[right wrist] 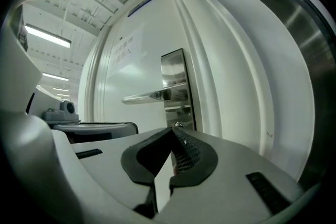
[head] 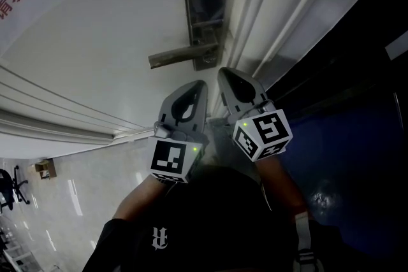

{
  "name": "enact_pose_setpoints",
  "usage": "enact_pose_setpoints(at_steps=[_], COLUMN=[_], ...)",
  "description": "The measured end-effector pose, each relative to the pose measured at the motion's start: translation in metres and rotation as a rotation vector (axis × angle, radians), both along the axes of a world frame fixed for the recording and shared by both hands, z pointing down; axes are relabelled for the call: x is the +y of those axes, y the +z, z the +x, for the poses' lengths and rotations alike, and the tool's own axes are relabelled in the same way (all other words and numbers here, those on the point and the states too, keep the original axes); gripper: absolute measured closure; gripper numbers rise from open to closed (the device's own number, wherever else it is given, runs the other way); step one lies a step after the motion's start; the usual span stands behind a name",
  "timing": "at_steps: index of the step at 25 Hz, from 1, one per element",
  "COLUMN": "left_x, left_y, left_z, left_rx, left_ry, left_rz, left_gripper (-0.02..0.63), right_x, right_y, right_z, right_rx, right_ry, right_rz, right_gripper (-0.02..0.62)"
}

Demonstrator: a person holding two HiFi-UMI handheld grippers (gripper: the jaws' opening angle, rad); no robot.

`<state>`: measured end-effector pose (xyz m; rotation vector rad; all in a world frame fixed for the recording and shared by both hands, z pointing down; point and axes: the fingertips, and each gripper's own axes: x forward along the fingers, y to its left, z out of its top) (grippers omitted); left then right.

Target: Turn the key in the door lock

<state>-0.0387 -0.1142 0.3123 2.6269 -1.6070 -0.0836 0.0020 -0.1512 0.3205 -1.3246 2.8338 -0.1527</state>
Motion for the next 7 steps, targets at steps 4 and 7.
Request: enact_pose_setpoints(at_steps=[4,7], left_x=[0.0002,0.0001], left_y=[0.0005,0.0002], left_z=[-0.0008,-0.0016], left_rx=[0.001,0.0], left_ry=[-0.006,-0.008], left_rz=[-0.014,-0.015], left_gripper=[0.599,0.6], right_x=[0.0,-0.0002], right_y=[0.0007,0.0015], right_z=[-0.0011,-0.002], right_rx=[0.01,0.012], right_ry=[0.0,-0.001], right_rz=[0.006,0.005], right_gripper=[0.581,0.581])
